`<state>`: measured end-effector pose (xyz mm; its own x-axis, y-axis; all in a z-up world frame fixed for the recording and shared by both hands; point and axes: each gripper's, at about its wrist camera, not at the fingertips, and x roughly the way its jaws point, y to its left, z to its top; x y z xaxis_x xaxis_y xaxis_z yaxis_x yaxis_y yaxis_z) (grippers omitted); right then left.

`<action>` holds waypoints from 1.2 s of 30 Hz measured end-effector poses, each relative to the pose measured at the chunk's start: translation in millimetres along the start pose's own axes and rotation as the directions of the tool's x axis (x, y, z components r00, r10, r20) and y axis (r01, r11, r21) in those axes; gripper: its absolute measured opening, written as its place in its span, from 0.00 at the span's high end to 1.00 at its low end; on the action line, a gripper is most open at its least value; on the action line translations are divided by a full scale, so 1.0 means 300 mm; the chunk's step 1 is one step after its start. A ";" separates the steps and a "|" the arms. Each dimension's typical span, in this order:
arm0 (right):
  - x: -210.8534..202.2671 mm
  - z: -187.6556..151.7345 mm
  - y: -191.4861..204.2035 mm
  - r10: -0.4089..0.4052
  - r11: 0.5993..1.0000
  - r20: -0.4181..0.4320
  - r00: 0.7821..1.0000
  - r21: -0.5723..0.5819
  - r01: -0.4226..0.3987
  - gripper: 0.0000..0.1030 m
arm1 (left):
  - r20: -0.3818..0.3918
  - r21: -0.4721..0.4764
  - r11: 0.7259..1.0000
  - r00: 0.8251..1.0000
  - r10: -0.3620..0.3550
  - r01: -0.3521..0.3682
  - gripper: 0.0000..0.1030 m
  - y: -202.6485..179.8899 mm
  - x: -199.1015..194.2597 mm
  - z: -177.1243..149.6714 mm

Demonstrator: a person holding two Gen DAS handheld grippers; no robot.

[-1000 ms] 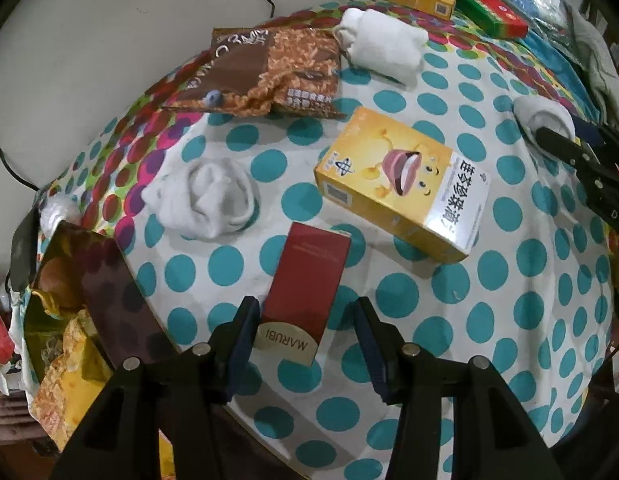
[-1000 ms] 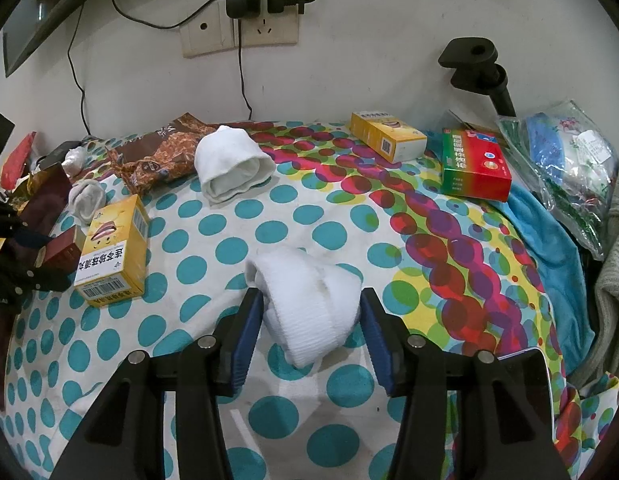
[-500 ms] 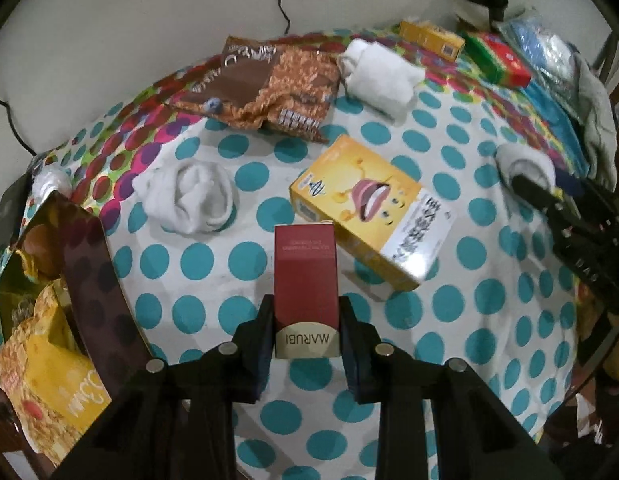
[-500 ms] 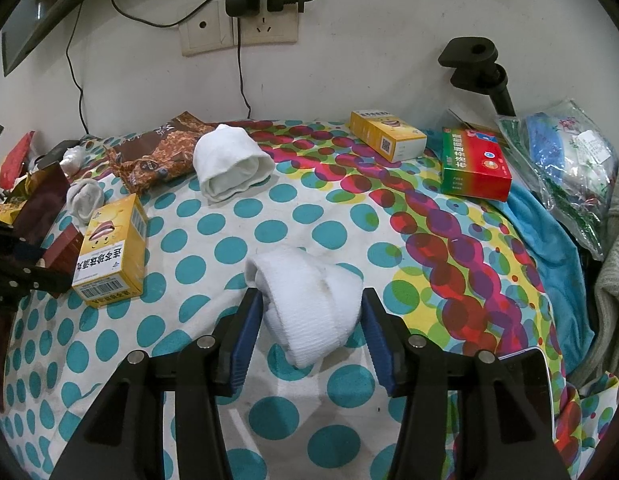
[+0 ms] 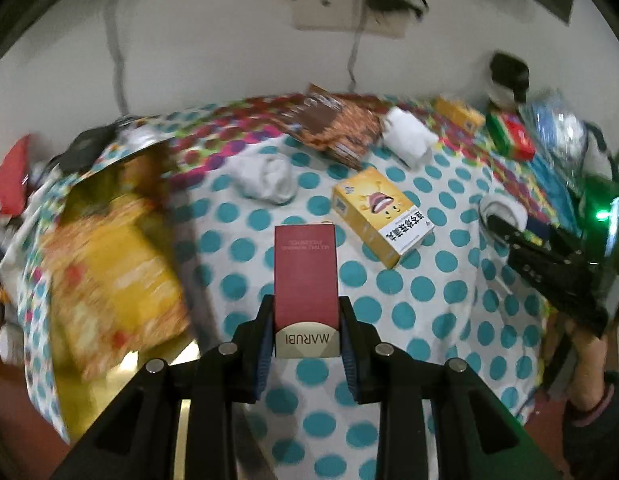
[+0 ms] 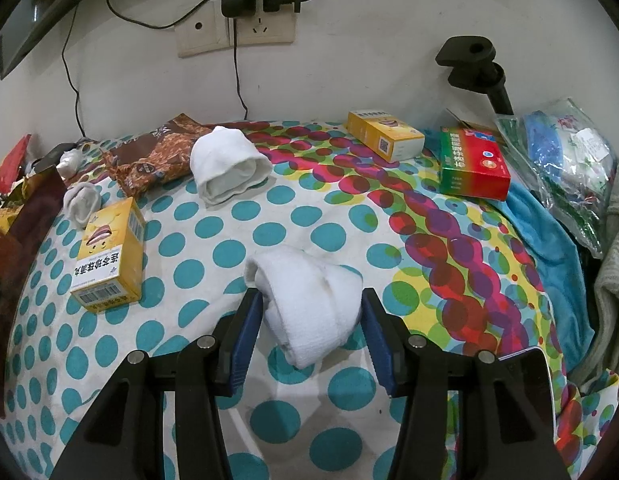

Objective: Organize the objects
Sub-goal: 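Carry the red box with the left tool into the gold tray and release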

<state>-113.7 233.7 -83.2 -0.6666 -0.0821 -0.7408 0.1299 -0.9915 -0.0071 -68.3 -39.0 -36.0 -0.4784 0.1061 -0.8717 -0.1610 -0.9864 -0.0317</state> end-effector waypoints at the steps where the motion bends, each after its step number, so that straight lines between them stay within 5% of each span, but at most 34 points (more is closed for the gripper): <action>1: 0.001 0.000 0.003 -0.002 1.000 0.000 1.000 -0.001 0.002 0.53 | 0.012 -0.018 1.000 1.000 0.007 -0.007 0.71 0.008 -0.016 -0.009; 14: 0.002 0.003 0.014 -0.028 0.999 -0.003 1.000 -0.015 0.028 0.53 | -0.026 -0.287 0.951 0.993 0.112 -0.114 0.71 0.333 -0.121 -0.222; 24: 0.005 0.004 0.027 -0.047 0.998 -0.008 0.999 -0.029 0.047 0.52 | -0.099 -0.341 0.927 0.987 0.128 -0.155 0.71 0.434 -0.034 -0.285; 36: 0.009 0.007 0.036 -0.066 0.997 -0.013 0.998 -0.044 0.065 0.52 | -0.123 -0.323 0.929 0.981 0.148 -0.180 0.70 0.471 0.009 -0.278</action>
<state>-115.7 222.7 -83.8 -0.6643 -0.0151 -0.7473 0.1179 -0.9894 -0.0848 -20.4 -188.6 -83.7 -0.3870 -0.0569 -0.9203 0.2159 -0.9759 -0.0304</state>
